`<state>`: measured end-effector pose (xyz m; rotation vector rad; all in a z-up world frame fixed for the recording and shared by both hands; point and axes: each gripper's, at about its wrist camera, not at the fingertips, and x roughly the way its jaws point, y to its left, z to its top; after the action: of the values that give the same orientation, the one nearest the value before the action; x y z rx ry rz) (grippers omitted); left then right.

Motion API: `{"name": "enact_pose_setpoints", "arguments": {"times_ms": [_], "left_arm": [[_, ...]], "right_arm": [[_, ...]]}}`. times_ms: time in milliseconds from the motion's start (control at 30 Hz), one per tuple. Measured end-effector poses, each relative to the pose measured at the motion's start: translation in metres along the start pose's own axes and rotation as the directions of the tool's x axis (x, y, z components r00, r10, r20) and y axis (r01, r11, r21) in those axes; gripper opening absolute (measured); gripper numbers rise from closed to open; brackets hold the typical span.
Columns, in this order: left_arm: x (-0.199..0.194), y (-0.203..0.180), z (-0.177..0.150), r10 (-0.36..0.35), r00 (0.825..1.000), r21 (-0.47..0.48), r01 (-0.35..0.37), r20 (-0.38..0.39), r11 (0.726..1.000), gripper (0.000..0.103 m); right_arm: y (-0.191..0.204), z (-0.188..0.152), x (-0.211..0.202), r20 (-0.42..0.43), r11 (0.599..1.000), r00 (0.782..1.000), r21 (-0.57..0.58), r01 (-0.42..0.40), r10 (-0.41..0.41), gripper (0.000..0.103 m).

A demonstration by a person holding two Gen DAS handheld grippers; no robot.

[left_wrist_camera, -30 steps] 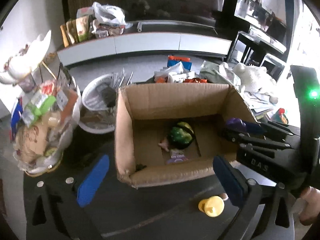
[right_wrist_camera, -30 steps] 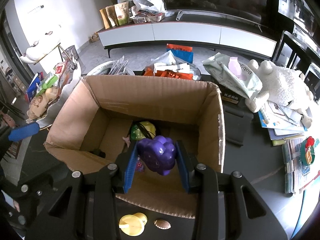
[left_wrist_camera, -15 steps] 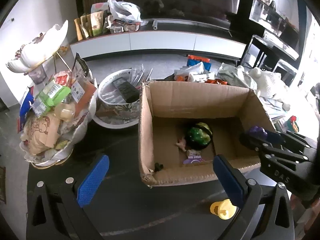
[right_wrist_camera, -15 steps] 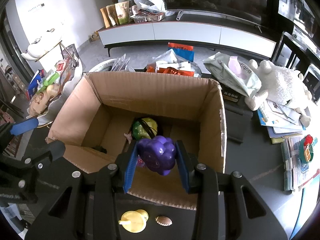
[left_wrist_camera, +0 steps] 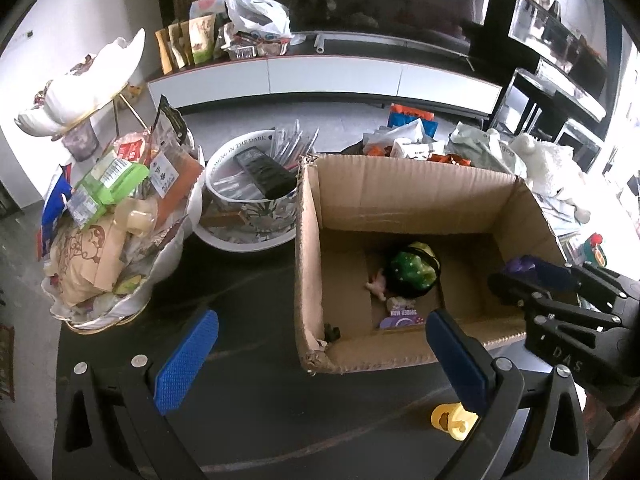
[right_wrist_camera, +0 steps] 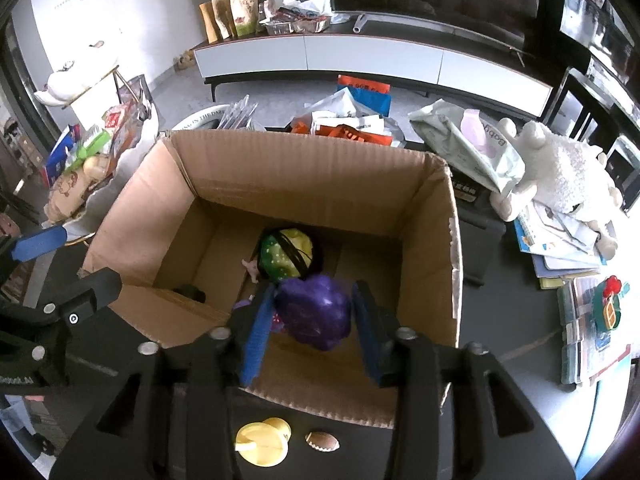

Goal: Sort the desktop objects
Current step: 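Withdraw both tools from the box back toward the yellow cup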

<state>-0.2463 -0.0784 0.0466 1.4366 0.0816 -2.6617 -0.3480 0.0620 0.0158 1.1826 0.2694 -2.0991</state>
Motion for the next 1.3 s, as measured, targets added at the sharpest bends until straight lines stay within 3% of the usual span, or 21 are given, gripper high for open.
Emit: {"name": "enact_pose_setpoints", "arguments": {"times_ms": [33, 67, 133, 367, 500, 1067, 1300], "left_arm": [[-0.001, 0.0, 0.0, -0.002, 1.0, 0.001, 0.002, 0.001, 1.0, 0.103], [-0.001, 0.0, 0.0, -0.004, 1.0, 0.002, 0.004, 0.001, 1.0, 0.103], [-0.002, 0.0, -0.001, -0.006, 1.0, 0.004, 0.006, 0.0, 1.0, 0.103], [-0.008, 0.001, -0.007, -0.012, 1.0, -0.003, 0.012, 0.0, 1.0, 0.103], [-0.016, 0.004, -0.01, -0.015, 1.0, -0.016, 0.015, 0.007, 1.0, 0.103], [-0.051, -0.003, -0.047, -0.053, 0.998, -0.023, 0.054, 0.028, 0.998, 0.103], [-0.071, -0.017, -0.067, -0.003, 0.998, 0.023, 0.001, 0.055, 1.0, 0.103]], "right_arm": [[0.0, 0.0, -0.002, 0.013, 1.0, 1.0, 0.002, -0.001, 0.001, 0.069], [0.0, 0.001, -0.004, 0.025, 1.0, 1.0, 0.003, -0.003, 0.003, 0.076], [0.0, 0.002, -0.008, 0.047, 1.0, 0.999, 0.007, -0.008, 0.008, 0.077], [0.003, 0.0, -0.026, 0.102, 1.0, 0.995, 0.013, -0.012, 0.011, 0.097], [0.002, -0.005, -0.035, 0.115, 1.0, 0.993, 0.018, -0.005, 0.003, 0.102], [-0.003, -0.054, -0.073, 0.136, 0.999, 0.991, 0.049, -0.009, 0.003, 0.102], [-0.004, -0.08, -0.086, 0.138, 0.999, 0.99, 0.052, 0.005, -0.012, 0.102]]}}
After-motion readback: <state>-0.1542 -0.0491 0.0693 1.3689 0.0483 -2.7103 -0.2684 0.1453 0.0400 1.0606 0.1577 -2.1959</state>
